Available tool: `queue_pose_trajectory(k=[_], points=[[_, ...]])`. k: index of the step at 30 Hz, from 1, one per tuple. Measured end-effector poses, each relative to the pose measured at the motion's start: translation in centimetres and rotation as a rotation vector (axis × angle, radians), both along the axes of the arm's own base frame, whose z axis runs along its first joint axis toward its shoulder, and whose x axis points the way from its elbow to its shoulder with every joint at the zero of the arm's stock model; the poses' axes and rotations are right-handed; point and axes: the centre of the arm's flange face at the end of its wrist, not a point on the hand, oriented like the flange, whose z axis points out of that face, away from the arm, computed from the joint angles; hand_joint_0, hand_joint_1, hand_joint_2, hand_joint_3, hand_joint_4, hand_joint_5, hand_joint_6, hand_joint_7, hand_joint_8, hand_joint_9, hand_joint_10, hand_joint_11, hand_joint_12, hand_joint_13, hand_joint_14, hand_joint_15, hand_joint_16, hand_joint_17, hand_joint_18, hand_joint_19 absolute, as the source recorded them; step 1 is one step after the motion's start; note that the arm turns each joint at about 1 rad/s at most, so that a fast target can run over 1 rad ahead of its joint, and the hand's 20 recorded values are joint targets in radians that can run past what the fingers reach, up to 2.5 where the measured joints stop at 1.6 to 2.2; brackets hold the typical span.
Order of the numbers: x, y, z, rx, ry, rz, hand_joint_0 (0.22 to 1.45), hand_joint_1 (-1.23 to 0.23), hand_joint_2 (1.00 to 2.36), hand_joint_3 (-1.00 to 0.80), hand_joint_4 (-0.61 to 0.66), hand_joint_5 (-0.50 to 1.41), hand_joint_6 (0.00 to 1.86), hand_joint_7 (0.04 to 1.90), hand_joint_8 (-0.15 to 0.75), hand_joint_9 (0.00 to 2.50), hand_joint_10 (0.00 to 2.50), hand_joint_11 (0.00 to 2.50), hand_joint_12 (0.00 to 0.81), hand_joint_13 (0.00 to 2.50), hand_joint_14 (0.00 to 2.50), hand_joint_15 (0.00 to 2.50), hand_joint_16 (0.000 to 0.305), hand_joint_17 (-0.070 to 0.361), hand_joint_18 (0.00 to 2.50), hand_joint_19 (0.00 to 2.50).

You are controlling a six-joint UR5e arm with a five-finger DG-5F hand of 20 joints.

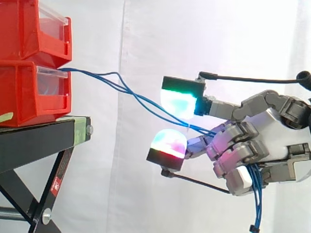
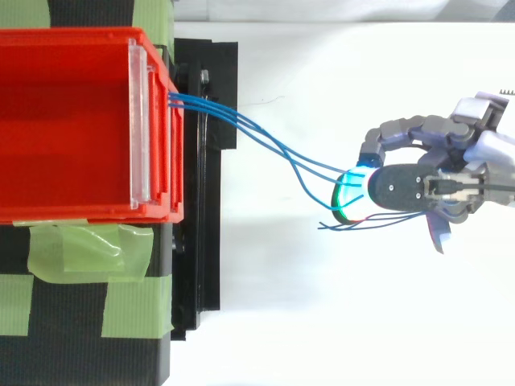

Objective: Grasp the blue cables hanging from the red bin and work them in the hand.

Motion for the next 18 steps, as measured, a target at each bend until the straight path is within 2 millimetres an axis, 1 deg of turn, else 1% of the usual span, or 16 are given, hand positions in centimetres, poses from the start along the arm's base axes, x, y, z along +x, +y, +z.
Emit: queue_pose_trajectory(k=[3, 7, 10, 13, 18], points=[[0.0, -0.1, 0.1, 0.037, -0.019, -0.011, 0.86, -0.58, 1.01, -0.79, 0.28, 0.03, 0.58, 1.2, 0.656, 1.7, 2.5, 2.5, 0.743, 1.99, 2.5, 1.94, 0.218, 0.164, 2.36, 0.56], [-0.1, -0.2, 1.0, 0.074, -0.05, -0.02, 0.86, -0.58, 1.01, -0.79, 0.28, 0.03, 0.59, 1.21, 0.656, 1.7, 2.5, 2.5, 0.743, 1.99, 2.5, 1.94, 0.218, 0.164, 2.36, 0.56], [-0.2, -0.3, 2.0, 0.081, -0.068, -0.02, 0.86, -0.57, 1.01, -0.79, 0.28, 0.03, 0.61, 1.2, 0.656, 1.7, 2.5, 2.5, 0.743, 1.99, 2.5, 1.94, 0.218, 0.164, 2.36, 0.56], [-0.4, -0.4, 3.0, 0.079, -0.081, -0.018, 0.86, -0.57, 1.01, -0.79, 0.27, 0.02, 0.67, 1.18, 0.656, 1.7, 2.5, 2.5, 0.743, 1.99, 2.5, 1.94, 0.218, 0.164, 2.36, 0.56], [-0.6, -0.5, 3.5, 0.071, -0.076, -0.017, 0.86, -0.58, 1.01, -0.8, 0.27, 0.02, 0.72, 1.18, 0.656, 1.7, 2.5, 2.5, 0.743, 1.99, 2.5, 1.94, 0.218, 0.164, 2.36, 0.56]])
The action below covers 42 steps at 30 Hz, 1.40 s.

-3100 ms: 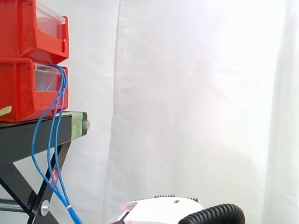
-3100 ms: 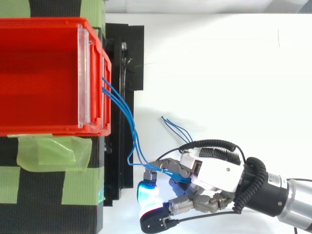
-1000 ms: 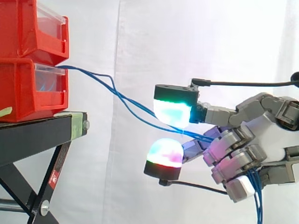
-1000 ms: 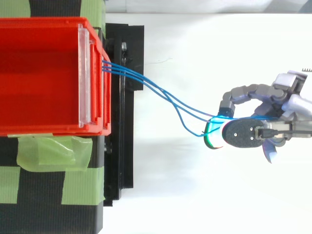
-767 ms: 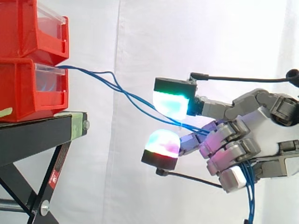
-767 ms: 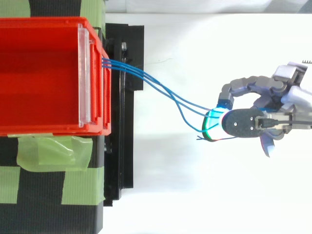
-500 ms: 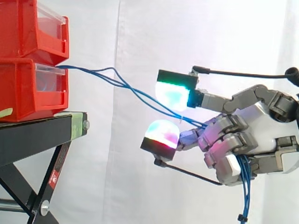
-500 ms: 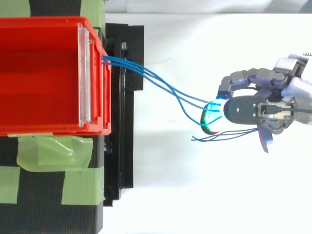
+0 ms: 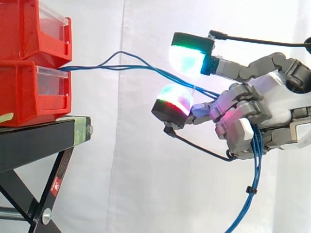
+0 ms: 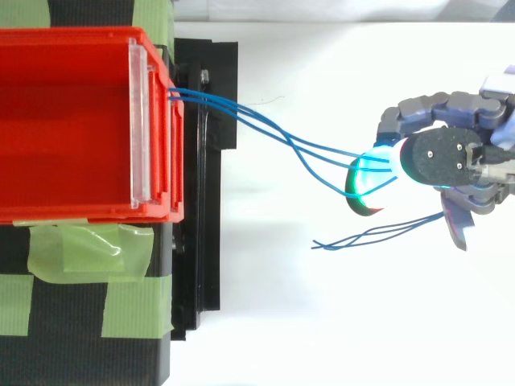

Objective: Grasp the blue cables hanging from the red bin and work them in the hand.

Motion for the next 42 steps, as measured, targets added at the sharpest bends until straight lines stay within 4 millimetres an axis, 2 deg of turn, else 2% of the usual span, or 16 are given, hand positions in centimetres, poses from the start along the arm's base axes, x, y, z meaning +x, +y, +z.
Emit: queue_pose_trajectory(k=[6, 15, 42], points=[[-0.2, -0.1, 0.4, -0.001, -0.001, 0.0, 0.87, -0.58, 1.01, -0.78, 0.27, 0.01, 0.75, 1.16, 0.656, 1.7, 2.5, 2.5, 0.743, 1.99, 2.5, 1.94, 0.218, 0.164, 2.36, 0.56], [-0.8, -0.4, 2.5, -0.012, -0.014, 0.002, 0.87, -0.58, 1.01, -0.78, 0.27, 0.01, 0.76, 1.16, 0.656, 1.7, 2.5, 2.5, 0.743, 1.99, 2.5, 1.94, 0.218, 0.164, 2.36, 0.56], [-1.1, -1.8, 2.5, -0.051, 0.014, -0.014, 0.87, -0.58, 1.01, -0.78, 0.27, 0.02, 0.73, 1.16, 0.656, 1.7, 2.5, 2.5, 0.743, 1.99, 2.5, 1.94, 0.218, 0.164, 2.36, 0.56]])
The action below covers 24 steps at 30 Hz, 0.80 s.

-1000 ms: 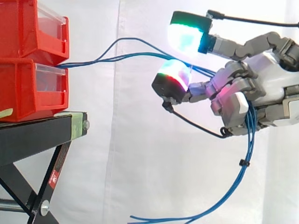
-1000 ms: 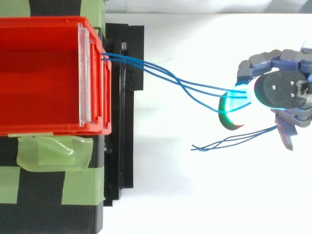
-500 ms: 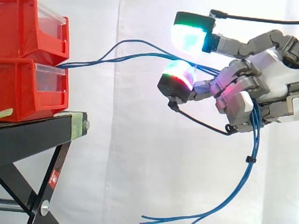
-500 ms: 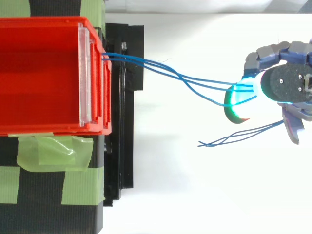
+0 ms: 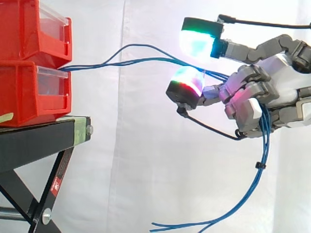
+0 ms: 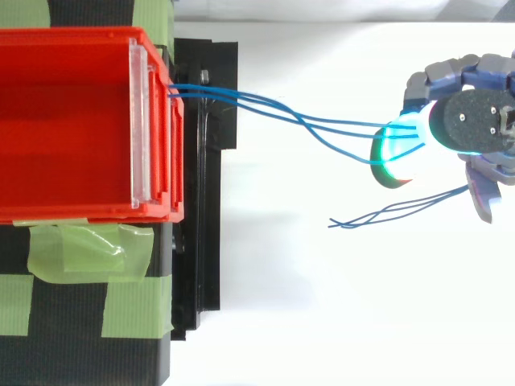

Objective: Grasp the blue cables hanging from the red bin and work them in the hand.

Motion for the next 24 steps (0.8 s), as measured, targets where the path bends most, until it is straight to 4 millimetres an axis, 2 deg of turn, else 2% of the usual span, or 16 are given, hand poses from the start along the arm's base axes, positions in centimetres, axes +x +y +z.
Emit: queue_pose_trajectory(k=[8, 24], points=[[0.2, -0.3, 0.0, -0.024, -0.003, -0.004, 0.88, -0.58, 1.01, -0.77, 0.27, 0.02, 0.73, 1.17, 0.656, 1.7, 2.5, 2.5, 0.743, 1.99, 2.5, 1.94, 0.218, 0.164, 2.36, 0.56], [0.1, -2.3, 0.0, -0.071, 0.014, -0.034, 0.91, -0.6, 1.02, -0.57, 0.26, 0.01, 0.78, 1.14, 0.656, 1.7, 2.5, 2.5, 0.743, 1.99, 2.5, 1.94, 0.218, 0.164, 2.36, 0.56]])
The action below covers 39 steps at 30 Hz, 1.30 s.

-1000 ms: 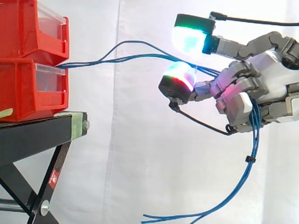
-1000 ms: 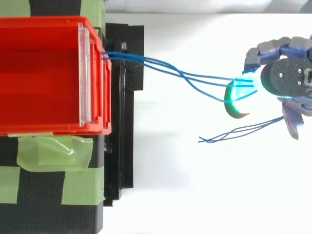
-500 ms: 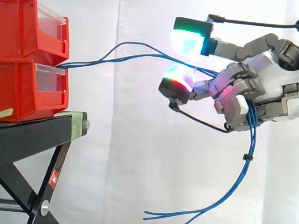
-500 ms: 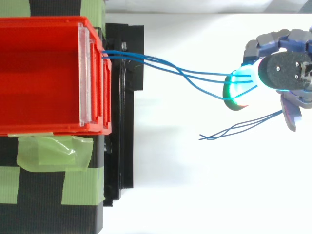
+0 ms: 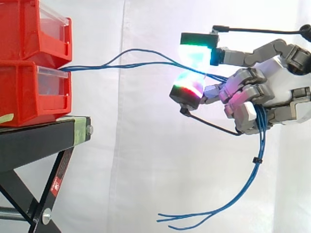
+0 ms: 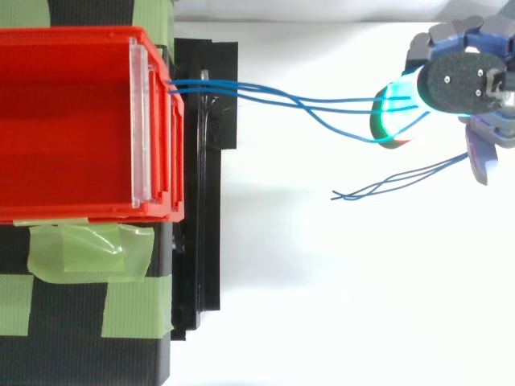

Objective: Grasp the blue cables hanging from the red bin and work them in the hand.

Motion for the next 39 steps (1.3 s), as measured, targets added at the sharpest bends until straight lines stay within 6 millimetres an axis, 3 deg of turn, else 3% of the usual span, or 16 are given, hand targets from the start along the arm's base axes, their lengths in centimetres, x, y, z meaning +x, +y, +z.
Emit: queue_pose_trajectory(k=[21, 28, 35, 39], points=[[0.7, -0.4, 0.5, -0.041, -0.029, -0.003, 0.91, -0.65, 1.02, -0.41, 0.26, -0.02, 0.83, 1.14, 0.656, 1.7, 2.5, 2.5, 0.743, 1.99, 2.5, 1.94, 0.218, 0.164, 2.36, 0.56], [1.4, -0.5, 0.9, -0.1, -0.055, -0.001, 0.89, -0.69, 1.02, -0.49, 0.25, -0.11, 0.86, 1.11, 0.656, 1.7, 2.5, 2.5, 0.743, 1.99, 2.5, 1.94, 0.218, 0.164, 2.36, 0.56], [1.8, -0.5, 1.2, -0.13, -0.072, 0.0, 0.9, -0.72, 1.02, -0.32, 0.24, -0.18, 0.94, 1.05, 0.656, 1.7, 2.5, 2.5, 0.743, 1.99, 2.5, 1.94, 0.218, 0.164, 2.36, 0.56], [1.9, -0.5, 1.2, -0.132, -0.075, 0.001, 0.88, -0.73, 1.02, -0.39, 0.23, -0.2, 0.92, 1.06, 0.656, 1.7, 2.5, 2.5, 0.743, 1.99, 2.5, 1.94, 0.218, 0.164, 2.36, 0.56]])
